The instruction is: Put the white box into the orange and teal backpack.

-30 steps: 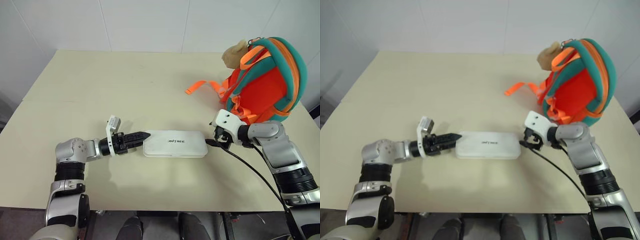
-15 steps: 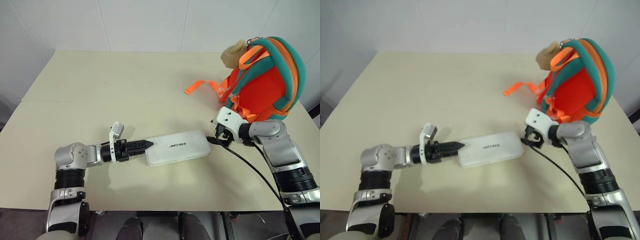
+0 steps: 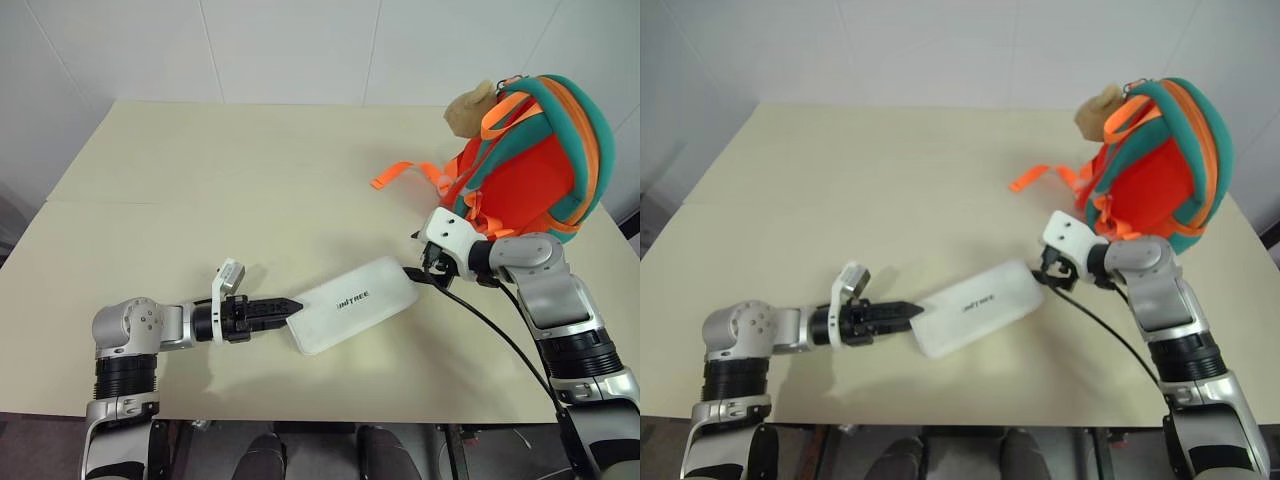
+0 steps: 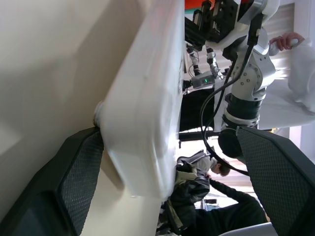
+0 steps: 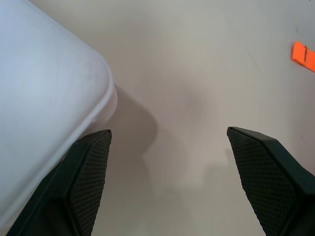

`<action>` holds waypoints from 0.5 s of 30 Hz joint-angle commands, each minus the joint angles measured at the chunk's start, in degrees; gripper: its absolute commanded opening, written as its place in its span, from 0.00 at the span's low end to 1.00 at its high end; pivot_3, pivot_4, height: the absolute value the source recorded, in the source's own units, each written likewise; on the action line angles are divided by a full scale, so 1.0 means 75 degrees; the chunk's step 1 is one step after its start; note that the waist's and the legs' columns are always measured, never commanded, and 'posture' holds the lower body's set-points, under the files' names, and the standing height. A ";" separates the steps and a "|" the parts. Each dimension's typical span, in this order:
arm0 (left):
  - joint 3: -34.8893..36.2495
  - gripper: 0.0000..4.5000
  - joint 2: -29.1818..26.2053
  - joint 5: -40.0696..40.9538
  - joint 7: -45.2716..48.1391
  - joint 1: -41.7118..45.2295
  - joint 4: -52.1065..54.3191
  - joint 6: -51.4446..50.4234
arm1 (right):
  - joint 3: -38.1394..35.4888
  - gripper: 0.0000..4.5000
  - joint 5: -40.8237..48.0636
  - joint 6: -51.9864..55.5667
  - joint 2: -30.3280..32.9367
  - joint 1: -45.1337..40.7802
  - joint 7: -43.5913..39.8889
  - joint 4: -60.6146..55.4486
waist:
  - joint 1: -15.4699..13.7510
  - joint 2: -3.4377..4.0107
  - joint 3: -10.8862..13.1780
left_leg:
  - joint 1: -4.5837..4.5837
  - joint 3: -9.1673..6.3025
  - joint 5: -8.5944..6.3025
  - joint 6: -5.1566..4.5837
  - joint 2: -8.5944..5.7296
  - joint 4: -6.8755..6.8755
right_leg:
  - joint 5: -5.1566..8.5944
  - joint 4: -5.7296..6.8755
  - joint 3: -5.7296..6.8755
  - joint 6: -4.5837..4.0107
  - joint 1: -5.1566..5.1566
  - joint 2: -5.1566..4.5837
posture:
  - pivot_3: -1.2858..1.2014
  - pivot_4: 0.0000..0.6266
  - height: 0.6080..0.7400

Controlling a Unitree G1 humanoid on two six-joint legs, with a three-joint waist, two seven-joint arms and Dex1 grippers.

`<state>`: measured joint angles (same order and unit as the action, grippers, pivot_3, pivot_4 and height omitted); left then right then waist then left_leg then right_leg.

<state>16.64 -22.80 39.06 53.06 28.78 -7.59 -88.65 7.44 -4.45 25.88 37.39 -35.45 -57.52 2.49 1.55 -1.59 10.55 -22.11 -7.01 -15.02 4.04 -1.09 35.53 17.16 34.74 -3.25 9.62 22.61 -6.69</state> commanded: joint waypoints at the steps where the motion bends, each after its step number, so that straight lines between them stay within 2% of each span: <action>1: 0.0292 1.00 0.0208 0.0189 -0.0254 0.0416 -0.0343 0.0679 | 0.0375 1.00 0.0427 -0.0324 -0.0335 -0.0138 -0.0337 -0.0277 | -0.0001 0.0000 0.0000 | 0.0001 -0.0001 0.0001 0.0002 0.0000 0.0000 | 0.0000 -0.0004 0.0000 0.0000 0.0000 0.0000 | 0.52 0.24 1.00; 7: 0.0665 1.00 -0.0138 0.0035 -0.0580 0.0947 -0.1488 0.1587 | 0.0430 1.00 0.0457 -0.0305 -0.0321 -0.0207 -0.0453 -0.0231 | 0.0008 0.0000 0.0000 | 0.0004 -0.0001 0.0004 0.0006 0.0001 0.0002 | -0.0002 -0.0002 0.0001 -0.0003 0.0001 0.0001 | 0.52 0.24 1.00; 15: 0.0263 1.00 -0.0283 0.0231 -0.0518 0.0756 -0.1398 0.1497 | 0.0525 1.00 0.0537 -0.0379 -0.0300 -0.0240 -0.0415 -0.0178 | 0.0001 0.0000 0.0000 | -0.0009 0.0004 -0.0015 0.0005 -0.0001 -0.0004 | -0.0003 0.0003 0.0008 -0.0002 0.0009 -0.0004 | 0.52 0.24 1.00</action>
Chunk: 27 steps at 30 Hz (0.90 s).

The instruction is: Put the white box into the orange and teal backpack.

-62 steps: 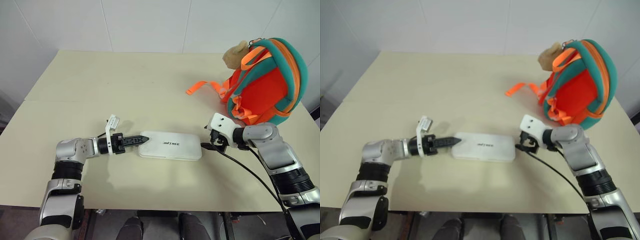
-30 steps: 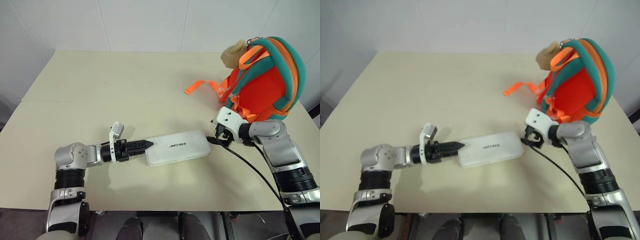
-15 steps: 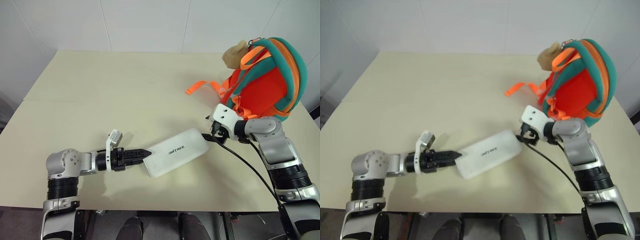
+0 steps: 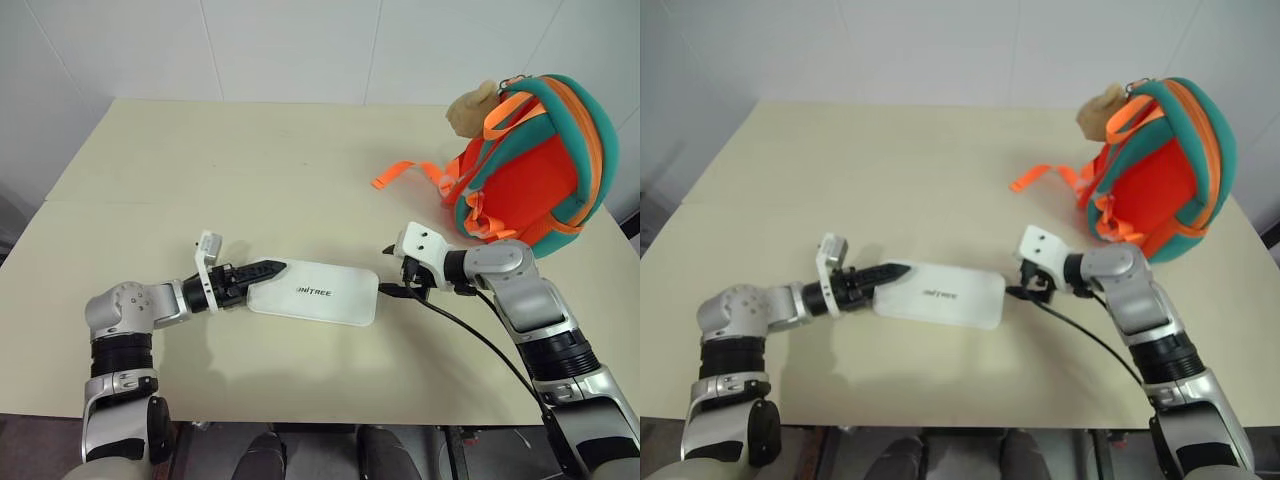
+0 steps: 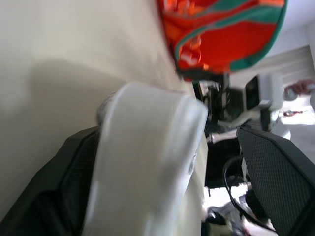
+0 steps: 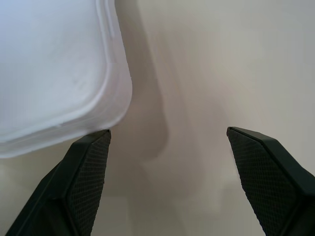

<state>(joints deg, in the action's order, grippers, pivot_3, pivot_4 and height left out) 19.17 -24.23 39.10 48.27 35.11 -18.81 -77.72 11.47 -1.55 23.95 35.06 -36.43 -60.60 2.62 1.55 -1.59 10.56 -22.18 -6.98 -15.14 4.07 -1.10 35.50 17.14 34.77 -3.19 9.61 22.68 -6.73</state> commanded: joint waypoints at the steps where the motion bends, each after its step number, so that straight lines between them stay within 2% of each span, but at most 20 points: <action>1: -0.0100 1.00 -0.0128 0.0204 0.0115 -0.0088 0.0034 0.0064 | -0.0005 1.00 0.0159 -0.0118 0.0011 -0.0093 0.0002 -0.0215 | 0.0001 0.0000 0.0000 | 0.0000 0.0001 0.0000 0.0000 0.0000 -0.0001 | 0.0000 0.0000 0.0001 0.0000 0.0002 0.0000 | 0.52 0.24 1.00; 10: -0.0697 1.00 -0.0500 -0.0148 0.0104 -0.0074 -0.0012 0.0547 | -0.0012 1.00 0.0178 -0.0063 0.0104 0.0044 0.0036 -0.0358 | 0.0002 0.0000 0.0000 | 0.0005 0.0009 0.0001 0.0001 0.0003 0.0006 | 0.0000 0.0009 0.0001 0.0000 0.0000 0.0001 | 0.52 0.24 1.00; 14: -0.0706 1.00 -0.0560 0.0116 0.0196 0.0122 -0.0061 0.0335 | -0.0022 1.00 0.0250 0.0021 0.0097 0.0182 0.0016 -0.0542 | 0.0003 0.0000 0.0000 | 0.0005 0.0009 0.0001 0.0001 0.0003 0.0009 | 0.0000 0.0012 0.0001 0.0000 0.0000 0.0001 | 0.52 0.24 1.00; 19: -0.0493 1.00 -0.0262 0.0223 0.0024 0.0267 -0.0226 0.0417 | 0.0017 1.00 0.0249 0.0035 0.0032 0.0186 0.0066 -0.0571 | 0.0003 0.0000 0.0000 | 0.0005 0.0009 0.0001 0.0001 0.0003 0.0009 | 0.0000 0.0011 0.0001 0.0000 0.0000 0.0001 | 0.52 0.24 1.00; 22: -0.0400 0.86 -0.0059 0.0253 -0.0121 0.0339 -0.0295 0.0464 | 0.0011 1.00 0.0264 0.0075 0.0028 0.0176 0.0069 -0.0625 | -0.0014 0.0000 0.0000 | 0.0005 0.0008 0.0001 0.0001 0.0003 0.0010 | 0.0000 0.0011 0.0003 0.0000 0.0000 0.0001 | 0.52 0.24 1.00; 27: -0.0471 0.52 -0.0001 0.0280 -0.0184 0.0343 -0.0218 0.0366 | -0.0035 1.00 0.0253 0.0066 0.0121 0.0201 0.0079 -0.0655 | -0.0002 0.0000 0.0000 | 0.0003 0.0008 0.0001 0.0001 0.0003 0.0008 | 0.0000 0.0007 0.0002 0.0000 0.0000 0.0001 | 0.52 0.24 1.00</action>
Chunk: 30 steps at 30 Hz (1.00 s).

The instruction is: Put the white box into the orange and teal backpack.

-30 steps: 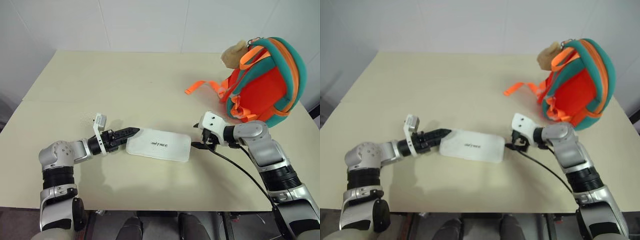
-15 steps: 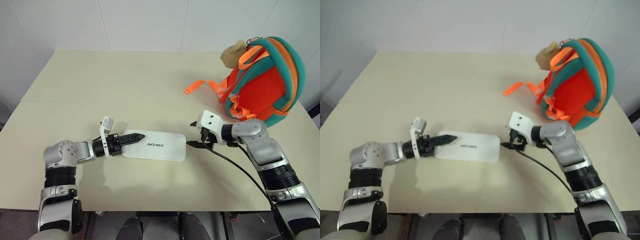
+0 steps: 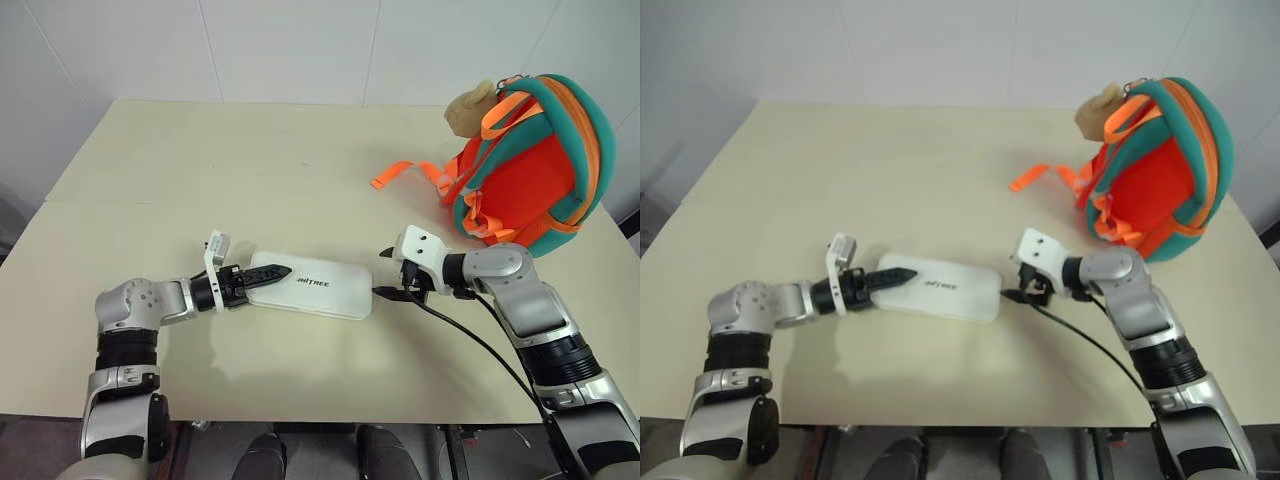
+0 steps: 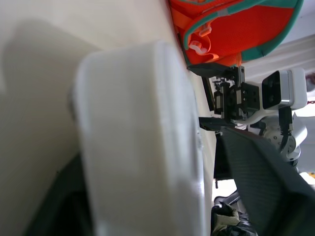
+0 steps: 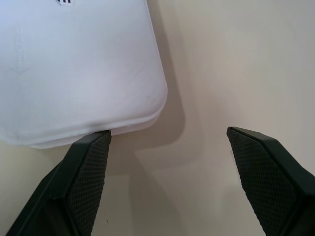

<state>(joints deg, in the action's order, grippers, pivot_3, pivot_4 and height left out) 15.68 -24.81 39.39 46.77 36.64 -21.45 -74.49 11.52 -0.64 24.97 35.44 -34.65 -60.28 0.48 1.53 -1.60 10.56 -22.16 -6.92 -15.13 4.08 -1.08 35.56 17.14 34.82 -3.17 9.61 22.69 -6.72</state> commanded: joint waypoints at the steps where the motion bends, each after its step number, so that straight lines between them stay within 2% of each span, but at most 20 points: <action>1: 0.0006 0.45 0.0085 0.0256 0.0011 0.0148 0.0144 -0.0080 | -0.0051 1.00 0.0135 -0.0073 0.0084 -0.0036 0.0036 -0.0369 | 0.0001 0.0000 0.0000 | 0.0000 0.0000 0.0000 0.0000 0.0000 0.0000 | 0.0000 -0.0001 0.0000 0.0000 0.0000 0.0000 | 0.52 0.24 1.00; 3: 0.0043 0.34 0.0110 0.0316 -0.0106 0.0182 0.0261 -0.0137 | -0.0077 1.00 0.0123 -0.0070 0.0118 -0.0029 0.0074 -0.0372 | -0.0004 0.0000 0.0000 | 0.0000 0.0001 0.0000 0.0000 0.0000 0.0000 | 0.0000 -0.0001 0.0000 0.0000 0.0000 -0.0001 | 0.52 0.24 1.00; 5: 0.0226 0.31 0.0171 0.0475 -0.0296 0.0275 0.0391 -0.0224 | -0.0141 1.00 0.0129 -0.0037 0.0160 -0.0035 0.0142 -0.0381 | 0.0000 0.0000 0.0000 | 0.0001 0.0000 0.0000 0.0000 0.0000 0.0003 | 0.0000 0.0001 0.0000 0.0000 -0.0003 -0.0001 | 0.52 0.24 1.00; 16: 0.2624 0.29 0.0895 0.1631 -0.2458 0.1047 0.1010 -0.1052 | -0.1199 1.00 0.0612 0.0888 0.0417 -0.0112 0.0868 -0.0857 | -0.0011 -0.0001 0.0000 | -0.0003 -0.0002 -0.0001 -0.0001 0.0000 -0.0001 | 0.0000 -0.0008 0.0000 0.0000 0.0000 -0.0002 | 0.52 0.24 1.00; 22: 0.3599 0.29 0.1069 0.1970 -0.3485 0.1028 0.1088 -0.1503 | -0.1796 1.00 0.0969 0.1436 0.0488 0.0040 0.1334 -0.1234 | -0.0004 -0.0001 0.0001 | -0.0003 0.0002 -0.0004 0.0000 0.0001 -0.0008 | 0.0000 -0.0015 0.0000 0.0001 0.0003 -0.0002 | 0.52 0.24 1.00; 30: 0.4698 0.29 0.1166 0.2105 -0.4458 0.1401 0.0749 -0.2385 | -0.2626 1.00 0.1521 0.2178 0.0117 -0.0063 0.2474 -0.1297 | -0.0011 -0.0002 0.0001 | -0.0003 0.0002 -0.0004 0.0000 0.0001 -0.0004 | 0.0000 -0.0009 0.0000 0.0000 0.0003 -0.0002 | 0.52 0.24 1.00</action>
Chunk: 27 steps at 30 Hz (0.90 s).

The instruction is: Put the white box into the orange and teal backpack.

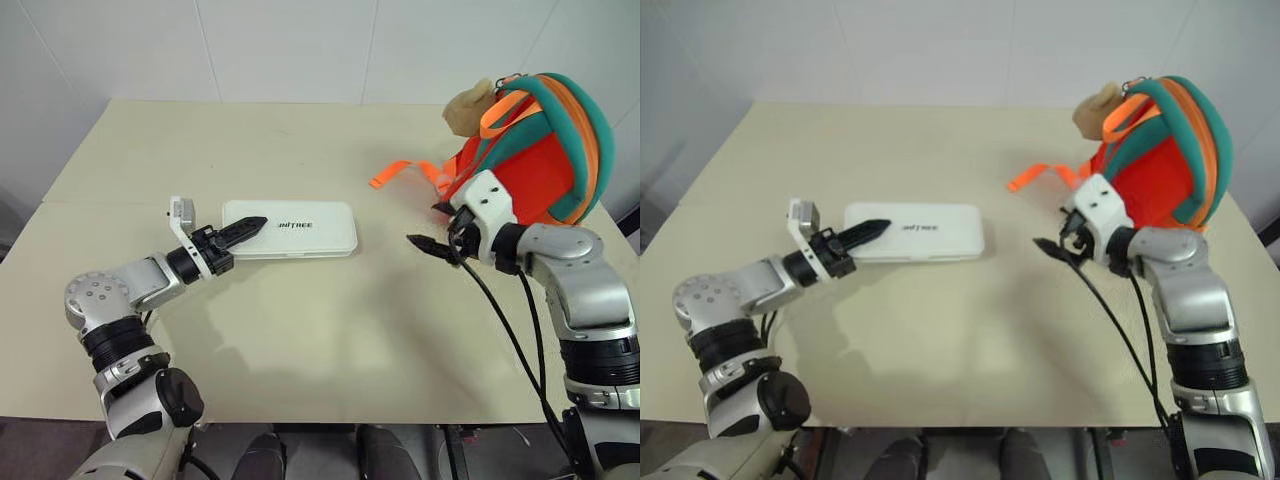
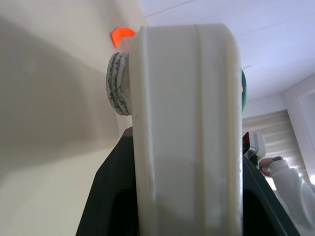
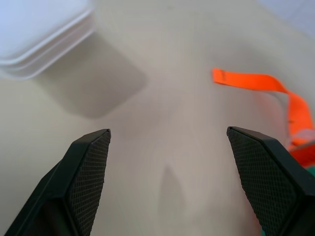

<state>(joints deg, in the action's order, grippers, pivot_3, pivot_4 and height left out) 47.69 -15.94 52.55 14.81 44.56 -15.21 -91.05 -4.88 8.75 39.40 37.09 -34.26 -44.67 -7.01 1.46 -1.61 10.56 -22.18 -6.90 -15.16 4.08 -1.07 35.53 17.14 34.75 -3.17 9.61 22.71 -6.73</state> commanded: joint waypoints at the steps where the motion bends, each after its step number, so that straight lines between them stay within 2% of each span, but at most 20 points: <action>1: 0.0455 0.29 -0.0102 0.0513 -0.0302 0.0386 -0.0242 -0.0189 | -0.0652 1.00 0.0449 0.0436 -0.0235 -0.0115 0.0575 -0.0365 | -0.0002 0.0000 0.0000 | 0.0000 0.0000 0.0000 0.0000 0.0000 0.0000 | 0.0000 0.0000 0.0000 0.0000 0.0000 0.0001 | 0.52 0.24 1.00; 6: 0.0648 0.29 -0.0347 0.0955 -0.0689 0.0550 -0.0596 -0.0193 | -0.1586 1.00 0.1104 0.1219 -0.0754 -0.0151 0.1449 -0.0543 | -0.0003 0.0000 0.0000 | -0.0001 -0.0001 0.0000 0.0001 0.0000 -0.0004 | 0.0000 -0.0002 -0.0001 0.0000 0.0002 -0.0001 | 0.52 0.24 1.00; 10: 0.0714 0.29 -0.0493 0.0947 -0.0842 0.0637 -0.0649 -0.0193 | -0.1713 1.00 0.1258 0.1452 -0.0775 -0.0151 0.1792 -0.0501 | -0.0001 0.0000 0.0000 | -0.0001 0.0001 0.0000 0.0001 0.0000 -0.0007 | 0.0000 -0.0002 -0.0001 0.0000 0.0006 -0.0001 | 0.52 0.24 1.00; 15: 0.0926 0.29 -0.0600 0.0886 -0.0936 0.0848 -0.0790 -0.0166 | -0.2011 1.00 0.1116 0.1004 -0.1020 -0.0390 0.2648 0.0168 | 0.0000 0.0000 0.0000 | 0.0000 0.0004 0.0001 0.0003 0.0000 -0.0005 | 0.0000 0.0003 -0.0002 0.0000 0.0009 0.0000 | 0.52 0.24 1.00; 27: 0.0729 0.29 -0.0325 0.1329 -0.1127 0.0646 -0.0680 -0.0193 | -0.1761 1.00 0.1057 -0.1293 -0.1414 -0.1285 0.2765 0.2623 | 0.0036 0.0000 0.0000 | 0.0000 0.0022 0.0002 0.0005 0.0004 -0.0028 | 0.0000 0.0003 -0.0006 0.0000 0.0027 -0.0002 | 0.52 0.24 1.00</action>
<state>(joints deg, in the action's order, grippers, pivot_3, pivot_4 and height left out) 52.95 -18.51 59.60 6.31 49.42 -21.37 -92.44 -17.82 16.45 32.79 26.36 -41.74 -24.23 11.62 1.73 -1.61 10.56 -22.17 -6.68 -15.14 4.12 -1.04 35.32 17.13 34.78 -3.23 9.61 22.92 -6.75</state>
